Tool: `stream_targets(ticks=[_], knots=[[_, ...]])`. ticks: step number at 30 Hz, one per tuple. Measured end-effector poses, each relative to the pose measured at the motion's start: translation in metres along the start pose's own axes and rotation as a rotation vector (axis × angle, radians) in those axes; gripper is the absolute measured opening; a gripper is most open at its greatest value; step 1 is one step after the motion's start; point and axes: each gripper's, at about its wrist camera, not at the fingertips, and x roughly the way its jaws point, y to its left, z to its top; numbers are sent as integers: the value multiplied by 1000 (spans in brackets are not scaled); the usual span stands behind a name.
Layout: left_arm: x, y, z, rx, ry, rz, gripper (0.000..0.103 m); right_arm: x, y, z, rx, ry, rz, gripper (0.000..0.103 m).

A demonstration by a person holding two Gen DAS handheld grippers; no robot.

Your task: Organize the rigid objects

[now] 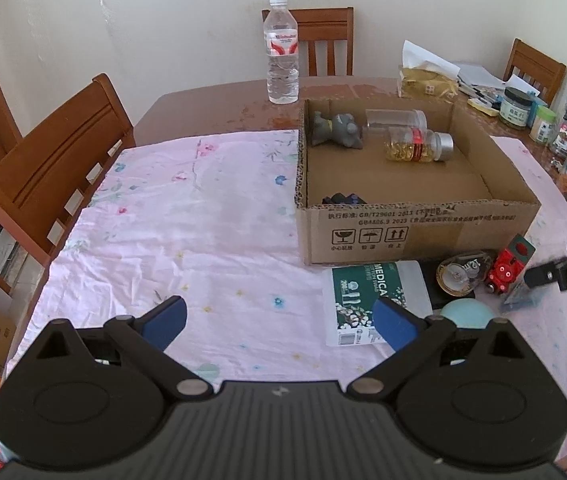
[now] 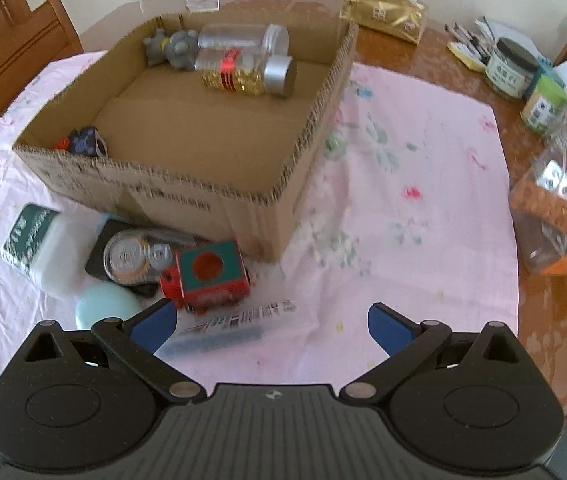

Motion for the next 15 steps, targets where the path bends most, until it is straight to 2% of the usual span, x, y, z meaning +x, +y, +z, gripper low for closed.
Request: stream_targets(ticks=[5,12,15], knots=[[3,-5,1,8,2,-17,99,-1,3,-11,6,13,31,103],[5,-13,1,23,16,-46,99,10,29,-30,-163,23,-10,103],[8,-15,-1,24,36,-54,99,15,29,-38,-181,38,-10,103]])
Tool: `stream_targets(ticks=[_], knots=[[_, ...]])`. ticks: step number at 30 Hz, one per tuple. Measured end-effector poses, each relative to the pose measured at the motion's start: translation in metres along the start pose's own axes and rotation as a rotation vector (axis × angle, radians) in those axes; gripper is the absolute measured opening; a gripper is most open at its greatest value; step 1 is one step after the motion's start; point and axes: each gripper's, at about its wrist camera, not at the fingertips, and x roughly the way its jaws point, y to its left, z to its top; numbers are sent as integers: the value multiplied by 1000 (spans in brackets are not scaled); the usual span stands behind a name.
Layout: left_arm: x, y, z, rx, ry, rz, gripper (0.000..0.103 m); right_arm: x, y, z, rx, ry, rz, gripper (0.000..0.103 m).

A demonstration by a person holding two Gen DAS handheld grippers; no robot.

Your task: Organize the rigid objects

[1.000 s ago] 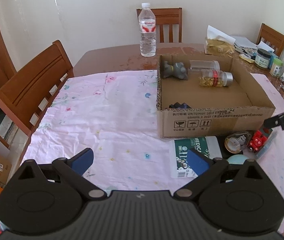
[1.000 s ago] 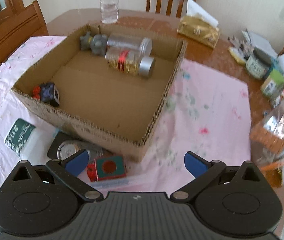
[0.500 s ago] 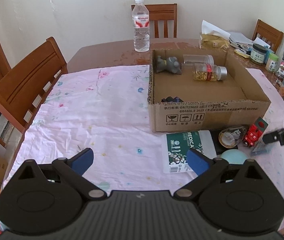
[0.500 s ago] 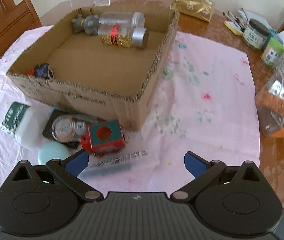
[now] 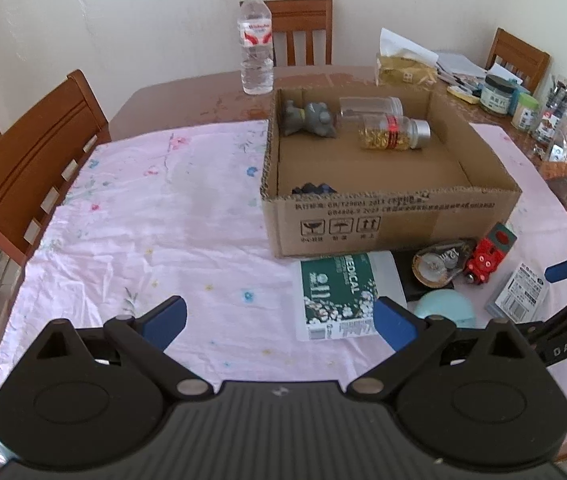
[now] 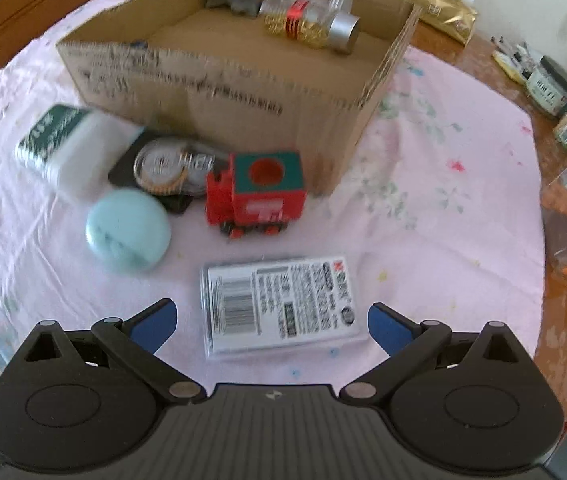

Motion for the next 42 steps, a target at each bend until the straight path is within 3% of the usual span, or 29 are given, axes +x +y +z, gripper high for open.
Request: stream_targets(ticks=[7,11,18,30,42], knots=[[10,-10,-2,11,43,-21,99,5,-14,-1,5,-25,-23,103],[16,-20,-1,22,62,-28,99,10,-33,3,74,-23,-1,103],[36,-38,4,-6,98,-44,99,11,-33,0,43,-51,8,103],[80,-48,11,28,153,39,100,10,-35,-3,28,-80,16,103],[89,-17,-2,112,174,-86,99,8,-28,-5,113,-71,-29,103]])
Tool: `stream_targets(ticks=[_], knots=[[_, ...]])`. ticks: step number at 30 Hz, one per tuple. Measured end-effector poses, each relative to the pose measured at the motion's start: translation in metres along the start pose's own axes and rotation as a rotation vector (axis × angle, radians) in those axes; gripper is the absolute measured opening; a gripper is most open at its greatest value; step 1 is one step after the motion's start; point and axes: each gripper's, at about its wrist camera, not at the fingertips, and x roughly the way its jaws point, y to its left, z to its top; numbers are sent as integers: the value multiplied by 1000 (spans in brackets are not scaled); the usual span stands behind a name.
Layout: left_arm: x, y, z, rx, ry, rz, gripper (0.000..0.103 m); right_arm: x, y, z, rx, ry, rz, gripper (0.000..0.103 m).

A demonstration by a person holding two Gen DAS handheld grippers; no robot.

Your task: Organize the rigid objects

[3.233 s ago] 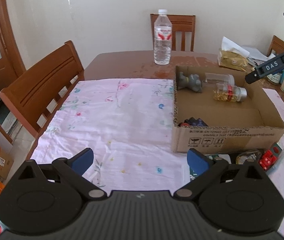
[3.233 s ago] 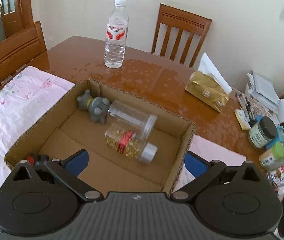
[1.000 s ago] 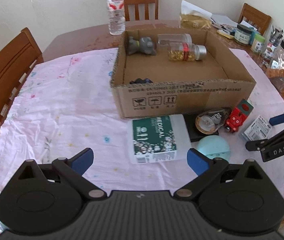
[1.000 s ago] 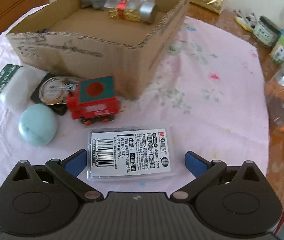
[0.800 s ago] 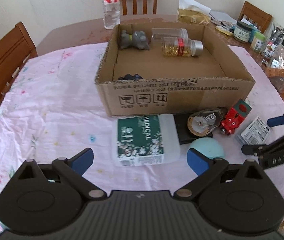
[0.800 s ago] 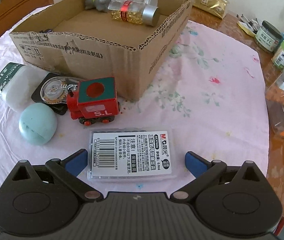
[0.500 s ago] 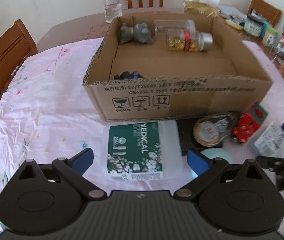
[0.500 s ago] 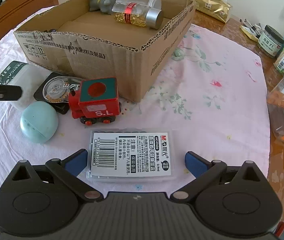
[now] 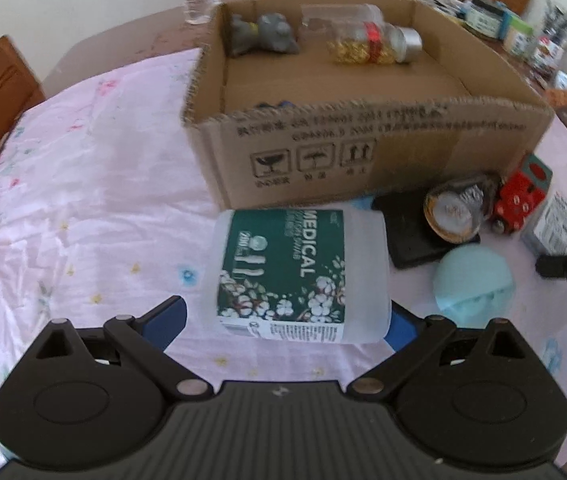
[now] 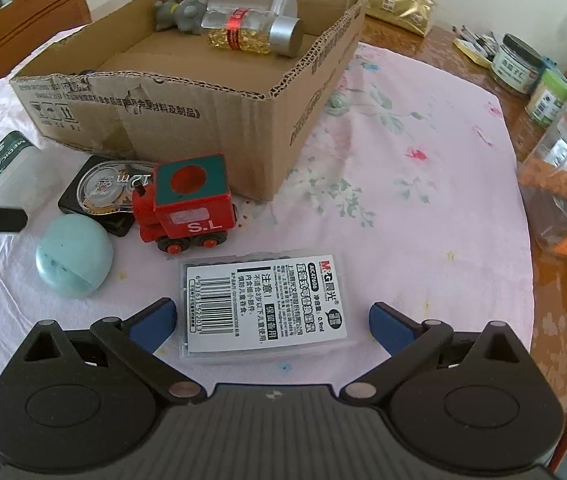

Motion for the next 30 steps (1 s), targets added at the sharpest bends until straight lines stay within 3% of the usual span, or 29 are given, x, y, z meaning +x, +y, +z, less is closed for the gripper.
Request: stream_targets(ticks=[4,14,21,30], knots=[[7,2,2,-19,-5,-41,99,-1,1,-1,14,-2,-8,103],[13,1,5,-36,-29,-34,99,0,-2,0,-31,-9,18,103],[7,1,5,-47,-35,-43,85,4,-2,6,-70,-2,37,103],[2,-2,12,-25,-45,-28,84,5,-2,9,-99,9,53,103]])
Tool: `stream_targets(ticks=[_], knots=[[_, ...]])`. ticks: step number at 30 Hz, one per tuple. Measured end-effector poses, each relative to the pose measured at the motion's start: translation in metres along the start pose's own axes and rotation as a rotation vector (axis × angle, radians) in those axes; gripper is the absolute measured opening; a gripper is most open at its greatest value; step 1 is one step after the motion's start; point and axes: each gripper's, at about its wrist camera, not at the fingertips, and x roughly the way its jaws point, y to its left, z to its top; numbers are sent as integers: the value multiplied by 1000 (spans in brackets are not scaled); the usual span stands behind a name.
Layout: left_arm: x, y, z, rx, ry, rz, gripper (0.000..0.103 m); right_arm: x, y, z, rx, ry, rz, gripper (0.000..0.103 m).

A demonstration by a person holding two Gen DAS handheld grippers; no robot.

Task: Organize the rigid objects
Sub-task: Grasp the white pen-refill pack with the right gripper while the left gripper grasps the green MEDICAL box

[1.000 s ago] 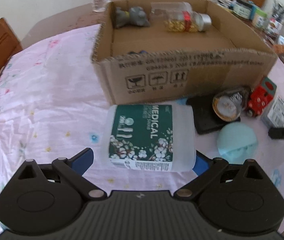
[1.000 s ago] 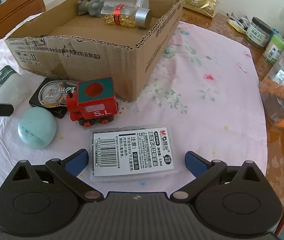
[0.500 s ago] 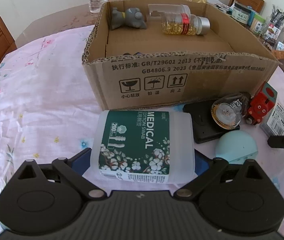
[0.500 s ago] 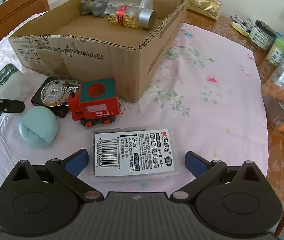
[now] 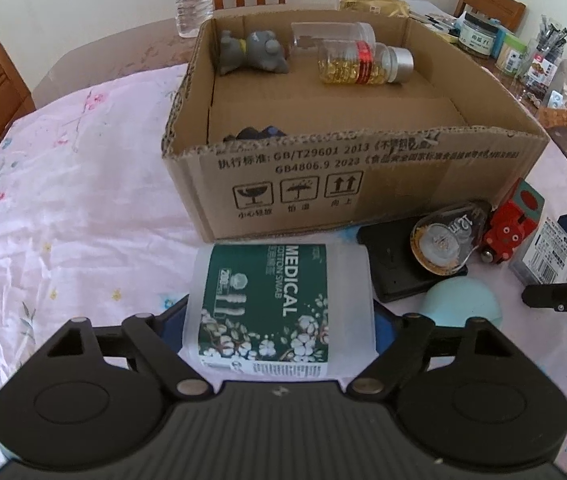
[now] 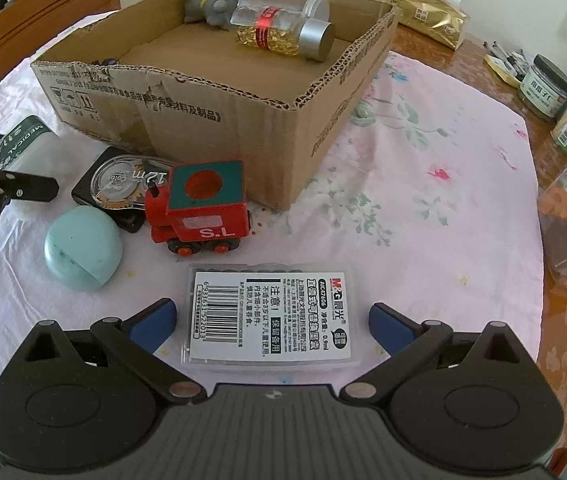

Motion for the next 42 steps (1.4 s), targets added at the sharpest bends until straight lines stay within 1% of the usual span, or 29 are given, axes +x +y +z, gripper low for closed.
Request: stream_targets(ticks=[5,8,12,13,22,27,34,38,42], knots=[[0,-1,4,20,6,1,84,0,0,2,-4,16,4,103],[0,-1,5,25,13,-2,84,0,1,4,-9,24,7,99],[-2,-1,8,40,6,0,84,1,1,7,-13,26,8,96],[-2,-1,9,43,4,-3,82,1,1,8,-14,26,8,94],[-3,-2,12,62,23,-19,82,-1,1,10,4,56,6,94],[-9,-1,12,81,21,-26,82,-11,1,9,8,55,-1,93],[-28,-3,11,133,-15,-30,82,-32,-1,12,8,38,7,93],[-41,-3,10,166,-22,-44,82,-53,-1,19,-5,12,16,93],[-53,-3,13,175,-28,-59,82,-79,-2,34,-23,-44,29,93]])
